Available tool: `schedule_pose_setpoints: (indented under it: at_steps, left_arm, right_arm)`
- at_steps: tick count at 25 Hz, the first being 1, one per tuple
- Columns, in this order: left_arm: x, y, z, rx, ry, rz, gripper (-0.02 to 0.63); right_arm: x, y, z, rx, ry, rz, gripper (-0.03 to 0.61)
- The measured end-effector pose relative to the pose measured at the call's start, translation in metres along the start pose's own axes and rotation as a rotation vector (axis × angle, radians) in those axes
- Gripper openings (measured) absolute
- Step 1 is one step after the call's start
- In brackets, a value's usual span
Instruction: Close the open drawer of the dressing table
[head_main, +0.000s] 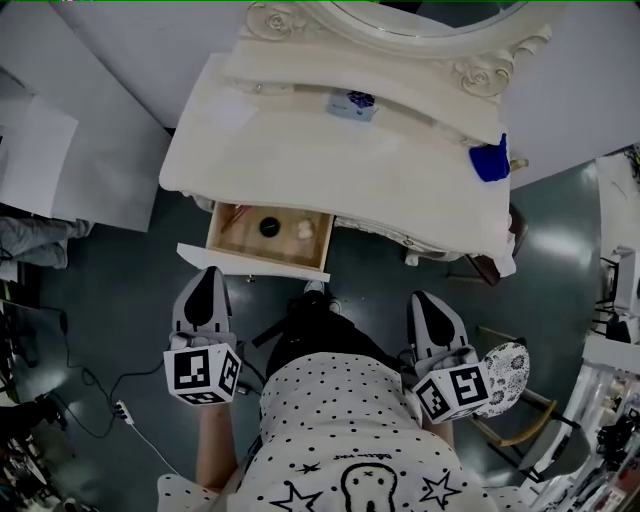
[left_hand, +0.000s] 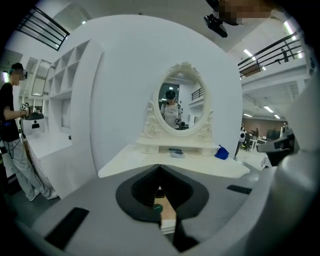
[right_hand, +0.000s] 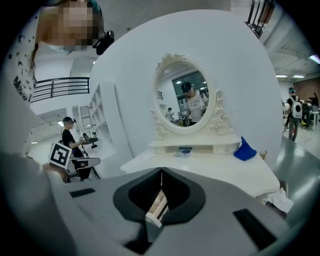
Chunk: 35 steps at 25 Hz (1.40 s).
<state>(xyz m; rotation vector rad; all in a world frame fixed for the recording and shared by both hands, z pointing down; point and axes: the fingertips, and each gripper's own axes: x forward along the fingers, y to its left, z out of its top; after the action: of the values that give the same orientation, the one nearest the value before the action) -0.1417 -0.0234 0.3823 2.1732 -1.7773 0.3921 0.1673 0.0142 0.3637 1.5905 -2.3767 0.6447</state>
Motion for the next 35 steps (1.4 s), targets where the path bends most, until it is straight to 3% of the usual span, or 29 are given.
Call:
schedule_pose_setpoints:
  at_steps: [12, 19, 35]
  left_arm:
    - [0.033, 0.026, -0.034, -0.023, 0.104, -0.052, 0.012]
    - [0.038, 0.034, -0.073, -0.033, 0.185, -0.070, 0.012]
    - [0.042, 0.033, -0.223, -0.092, 0.519, -0.073, 0.033]
  right_arm:
    - [0.030, 0.006, 0.005, 0.019, 0.015, -0.054, 0.009]
    - [0.034, 0.005, 0.003, 0.005, 0.037, -0.082, 0.009]
    - [0.047, -0.005, 0.012, -0.035, 0.060, -0.051, 0.009]
